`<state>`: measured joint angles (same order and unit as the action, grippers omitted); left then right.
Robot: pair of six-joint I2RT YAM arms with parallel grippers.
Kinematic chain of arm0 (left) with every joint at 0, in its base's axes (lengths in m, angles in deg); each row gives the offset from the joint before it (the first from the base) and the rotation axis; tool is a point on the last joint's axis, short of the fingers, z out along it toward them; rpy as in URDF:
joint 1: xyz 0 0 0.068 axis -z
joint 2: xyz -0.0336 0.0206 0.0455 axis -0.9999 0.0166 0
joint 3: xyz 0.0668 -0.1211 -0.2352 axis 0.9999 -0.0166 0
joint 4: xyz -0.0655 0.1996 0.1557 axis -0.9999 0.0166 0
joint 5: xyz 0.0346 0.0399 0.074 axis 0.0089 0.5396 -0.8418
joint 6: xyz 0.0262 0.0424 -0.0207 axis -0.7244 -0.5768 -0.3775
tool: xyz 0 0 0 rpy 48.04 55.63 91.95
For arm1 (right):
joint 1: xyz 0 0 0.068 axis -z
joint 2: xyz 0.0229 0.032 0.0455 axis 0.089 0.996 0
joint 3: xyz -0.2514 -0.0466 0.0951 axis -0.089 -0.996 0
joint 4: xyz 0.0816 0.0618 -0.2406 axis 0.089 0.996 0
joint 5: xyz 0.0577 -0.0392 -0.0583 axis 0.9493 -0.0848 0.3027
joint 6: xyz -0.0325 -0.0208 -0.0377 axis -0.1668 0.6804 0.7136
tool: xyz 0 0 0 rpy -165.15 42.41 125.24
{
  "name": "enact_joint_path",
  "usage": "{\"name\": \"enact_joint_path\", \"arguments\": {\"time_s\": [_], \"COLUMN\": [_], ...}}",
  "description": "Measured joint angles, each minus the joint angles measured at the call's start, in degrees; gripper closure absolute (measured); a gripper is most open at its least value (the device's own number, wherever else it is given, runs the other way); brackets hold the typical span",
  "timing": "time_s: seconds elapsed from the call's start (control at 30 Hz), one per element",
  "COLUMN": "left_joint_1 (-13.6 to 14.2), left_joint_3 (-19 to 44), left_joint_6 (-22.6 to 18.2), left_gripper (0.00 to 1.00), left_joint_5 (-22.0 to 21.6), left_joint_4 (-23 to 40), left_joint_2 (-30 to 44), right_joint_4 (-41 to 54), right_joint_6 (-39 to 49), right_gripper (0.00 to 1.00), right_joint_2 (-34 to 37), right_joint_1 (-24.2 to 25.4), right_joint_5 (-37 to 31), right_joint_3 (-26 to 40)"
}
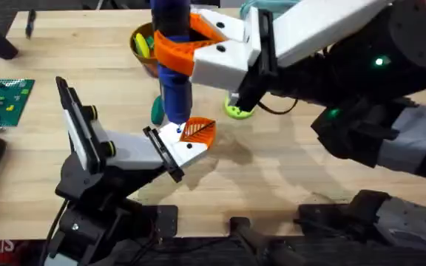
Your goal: Pick up the gripper from the table and insert it into the empty holder that is missing its gripper. Then pick up a screw, insert it into the mounting hole, and use the screwdriver to tighten it. Finally, clean up the table by picking up the vegetable and placing it into the bucket.
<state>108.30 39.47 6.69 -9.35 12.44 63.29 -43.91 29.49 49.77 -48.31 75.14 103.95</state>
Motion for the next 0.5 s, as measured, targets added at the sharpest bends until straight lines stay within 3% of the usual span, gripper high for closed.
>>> {"name": "enact_joint_path", "arguments": {"time_s": [0.5], "left_joint_1": [0.0], "left_joint_3": [0.0], "left_joint_6": [0.0], "left_gripper": [0.983], "left_joint_5": [0.0], "left_joint_4": [0.0], "left_joint_2": [0.0], "right_joint_4": [-0.2], "right_joint_6": [0.0], "right_gripper": [0.955], "right_joint_2": [0.6], "right_joint_1": [-0.2], "right_joint_5": [-0.4], "right_joint_3": [0.0]}}
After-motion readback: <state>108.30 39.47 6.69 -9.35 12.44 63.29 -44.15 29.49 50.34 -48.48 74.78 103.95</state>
